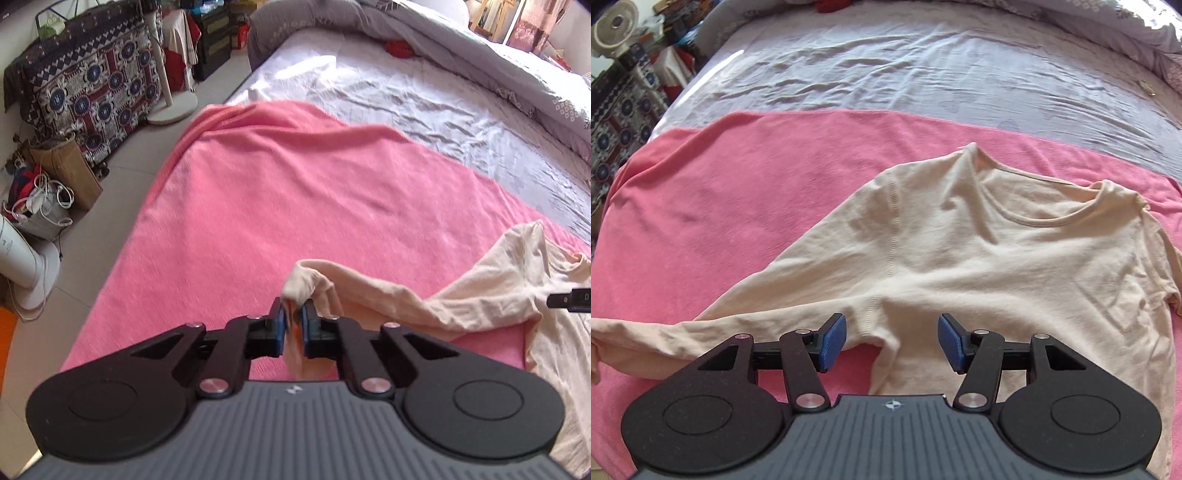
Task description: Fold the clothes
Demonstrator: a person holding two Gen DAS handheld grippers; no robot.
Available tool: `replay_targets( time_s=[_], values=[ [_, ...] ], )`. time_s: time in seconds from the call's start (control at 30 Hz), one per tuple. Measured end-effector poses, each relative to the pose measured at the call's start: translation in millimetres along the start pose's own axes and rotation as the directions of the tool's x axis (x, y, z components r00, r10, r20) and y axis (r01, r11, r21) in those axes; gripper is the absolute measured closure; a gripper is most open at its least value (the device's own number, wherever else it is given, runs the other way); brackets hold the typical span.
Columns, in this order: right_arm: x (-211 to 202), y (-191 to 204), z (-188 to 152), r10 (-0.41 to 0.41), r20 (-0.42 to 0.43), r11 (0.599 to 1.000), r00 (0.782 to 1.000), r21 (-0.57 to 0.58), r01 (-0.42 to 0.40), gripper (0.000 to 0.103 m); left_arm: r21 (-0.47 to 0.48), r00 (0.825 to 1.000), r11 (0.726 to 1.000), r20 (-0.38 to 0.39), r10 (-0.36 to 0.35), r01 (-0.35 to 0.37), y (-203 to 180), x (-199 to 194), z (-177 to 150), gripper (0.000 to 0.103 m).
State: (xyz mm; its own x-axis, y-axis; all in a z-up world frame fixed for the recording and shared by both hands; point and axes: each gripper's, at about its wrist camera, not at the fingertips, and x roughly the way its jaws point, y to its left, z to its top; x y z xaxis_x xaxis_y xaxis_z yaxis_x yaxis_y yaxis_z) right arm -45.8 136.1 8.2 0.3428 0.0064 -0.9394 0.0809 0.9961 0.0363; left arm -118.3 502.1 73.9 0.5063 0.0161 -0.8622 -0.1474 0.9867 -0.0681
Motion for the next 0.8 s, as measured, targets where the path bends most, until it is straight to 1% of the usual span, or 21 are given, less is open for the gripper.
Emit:
replay_targets(
  time_s=[0.1, 0.17, 0.23, 0.33, 0.37, 0.47, 0.53, 0.63, 0.7, 0.73, 0.8],
  values=[
    [5, -16, 1, -0.035, 0.005, 0.998, 0.999, 0.044, 0.035, 0.045, 0.005, 0.999, 1.0, 0.05, 0.019, -0.019, 7, -4, 22, 0.096],
    [9, -25, 2, -0.053, 0.001, 0.997, 0.999, 0.063, 0.053, 0.043, 0.014, 0.999, 1.0, 0.051, 0.017, -0.018, 13, -4, 32, 0.096],
    [13, -31, 1, -0.065, -0.006, 0.995, 0.998, 0.079, 0.066, 0.042, 0.034, 1.0, 0.999, 0.025, 0.006, -0.007, 15, 2, 37, 0.095],
    [18, -37, 1, -0.076, -0.014, 0.992, 0.997, 0.102, 0.077, 0.041, 0.088, 0.999, 0.996, -0.043, -0.025, 0.029, 0, 16, 30, 0.094],
    [18, -38, 1, -0.072, -0.016, 0.992, 0.997, 0.106, 0.074, 0.04, 0.111, 0.998, 0.993, -0.061, -0.035, 0.042, -9, 20, 26, 0.089],
    [20, -39, 1, -0.057, -0.021, 0.991, 0.998, 0.116, 0.059, 0.038, 0.16, 0.993, 0.984, -0.098, -0.064, 0.079, -36, 33, 15, 0.065],
    [20, -39, 1, -0.046, -0.02, 0.993, 0.999, 0.111, 0.048, 0.037, 0.186, 0.991, 0.978, -0.117, -0.071, 0.092, -51, 41, 10, 0.062],
    [19, -37, 5, -0.009, 0.002, 0.996, 1.0, 0.085, 0.009, 0.036, 0.163, 0.988, 0.983, -0.143, -0.064, 0.087, -52, 51, 7, 0.059],
    [15, -11, 8, 0.074, 0.014, 0.995, 0.997, -0.066, -0.073, 0.036, 0.152, 0.984, 0.984, -0.163, -0.067, 0.093, -50, 56, 4, 0.059],
    [13, 3, 9, 0.118, 0.015, 0.983, 0.993, -0.146, -0.115, 0.036, 0.157, 0.984, 0.984, -0.169, -0.06, 0.087, -49, 57, 2, 0.059],
    [9, 31, 12, 0.205, 0.006, 0.933, 0.979, -0.303, -0.193, 0.036, 0.171, 0.983, 0.983, -0.179, -0.03, 0.061, -48, 59, -3, 0.058]
  ],
)
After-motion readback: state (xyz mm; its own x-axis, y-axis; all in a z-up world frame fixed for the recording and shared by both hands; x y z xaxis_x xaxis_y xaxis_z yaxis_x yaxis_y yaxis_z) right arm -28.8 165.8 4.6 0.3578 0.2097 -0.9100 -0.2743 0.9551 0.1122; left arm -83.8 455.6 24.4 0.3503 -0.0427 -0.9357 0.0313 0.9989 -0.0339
